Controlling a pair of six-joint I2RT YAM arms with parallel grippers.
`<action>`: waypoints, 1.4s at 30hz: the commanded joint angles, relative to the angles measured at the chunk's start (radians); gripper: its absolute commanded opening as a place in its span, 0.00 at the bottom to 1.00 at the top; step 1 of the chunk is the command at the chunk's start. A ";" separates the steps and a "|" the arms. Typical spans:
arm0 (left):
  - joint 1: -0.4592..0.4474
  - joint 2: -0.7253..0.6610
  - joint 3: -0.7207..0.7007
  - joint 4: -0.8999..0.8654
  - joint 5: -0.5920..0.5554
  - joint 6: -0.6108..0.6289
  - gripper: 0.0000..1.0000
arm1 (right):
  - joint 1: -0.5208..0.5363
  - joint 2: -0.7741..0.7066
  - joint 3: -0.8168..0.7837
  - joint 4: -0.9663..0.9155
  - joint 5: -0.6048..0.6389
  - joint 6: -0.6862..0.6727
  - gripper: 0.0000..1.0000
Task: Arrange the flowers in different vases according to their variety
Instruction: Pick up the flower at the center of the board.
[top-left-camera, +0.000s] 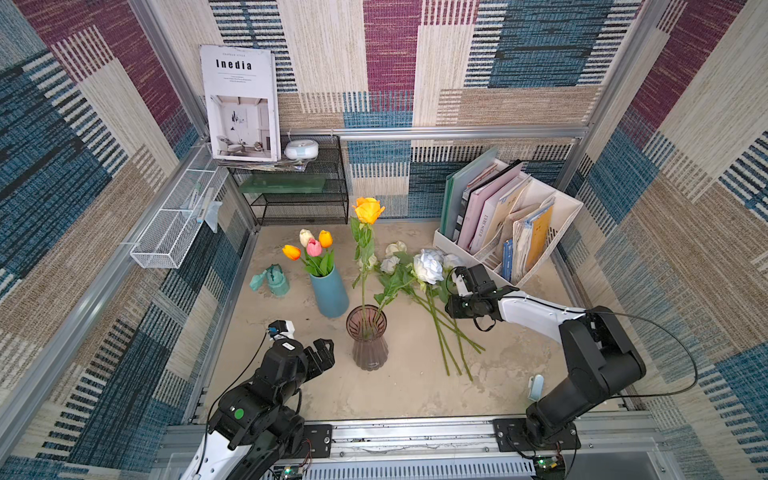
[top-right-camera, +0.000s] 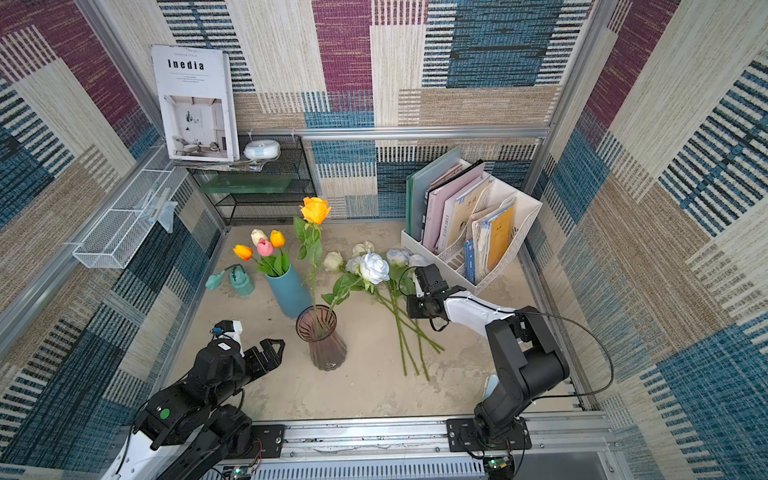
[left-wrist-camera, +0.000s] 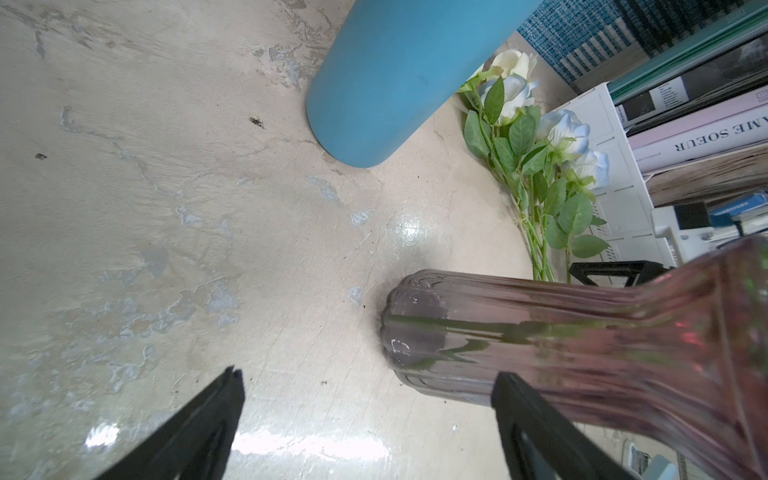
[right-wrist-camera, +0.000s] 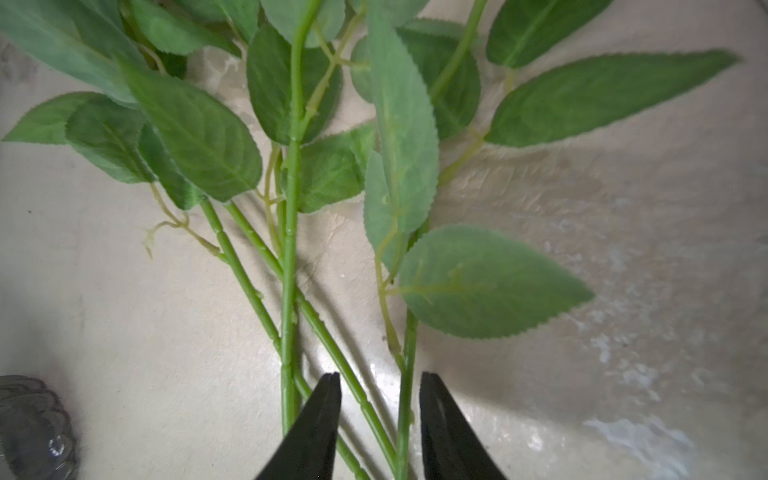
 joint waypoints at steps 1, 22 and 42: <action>0.002 -0.005 0.002 0.021 0.001 0.007 0.98 | 0.001 0.027 0.014 0.001 0.024 -0.016 0.36; 0.001 0.005 0.009 0.045 0.026 0.004 0.98 | 0.004 -0.156 0.033 0.022 0.072 -0.052 0.00; 0.001 -0.021 -0.017 0.055 0.067 -0.014 0.97 | 0.097 -0.698 0.321 0.211 -0.033 -0.085 0.00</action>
